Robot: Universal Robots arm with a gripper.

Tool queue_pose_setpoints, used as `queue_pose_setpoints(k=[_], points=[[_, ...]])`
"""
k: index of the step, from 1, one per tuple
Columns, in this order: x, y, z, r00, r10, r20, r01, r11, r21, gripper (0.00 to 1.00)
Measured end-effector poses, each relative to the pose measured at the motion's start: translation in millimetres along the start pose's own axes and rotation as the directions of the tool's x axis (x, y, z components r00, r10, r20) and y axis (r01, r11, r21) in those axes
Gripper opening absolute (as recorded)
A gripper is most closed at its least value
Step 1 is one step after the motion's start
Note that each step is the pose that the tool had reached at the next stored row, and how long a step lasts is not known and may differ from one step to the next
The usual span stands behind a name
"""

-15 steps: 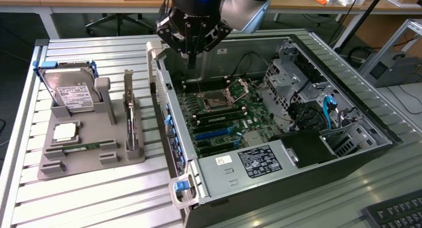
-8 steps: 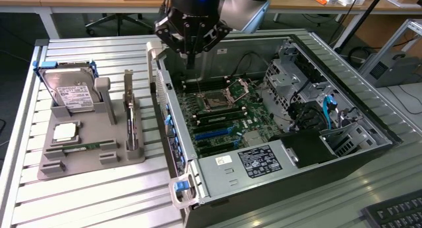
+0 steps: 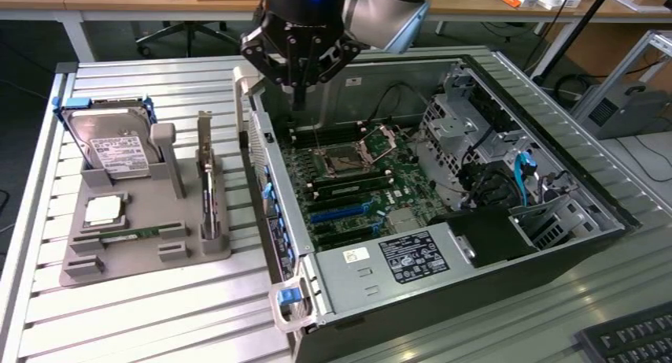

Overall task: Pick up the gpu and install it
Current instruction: 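Reach for the gpu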

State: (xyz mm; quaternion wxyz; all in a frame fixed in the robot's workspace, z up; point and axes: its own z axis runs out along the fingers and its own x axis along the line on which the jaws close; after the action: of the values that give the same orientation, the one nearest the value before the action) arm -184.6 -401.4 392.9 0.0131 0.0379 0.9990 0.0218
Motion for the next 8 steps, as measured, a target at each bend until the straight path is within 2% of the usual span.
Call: queue_pose_setpoints(k=[8], points=[[3.4, -0.3, -0.2, 1.0000, 0.000, -0.0001, 0.000, 1.0000, 0.0001, 0.11]])
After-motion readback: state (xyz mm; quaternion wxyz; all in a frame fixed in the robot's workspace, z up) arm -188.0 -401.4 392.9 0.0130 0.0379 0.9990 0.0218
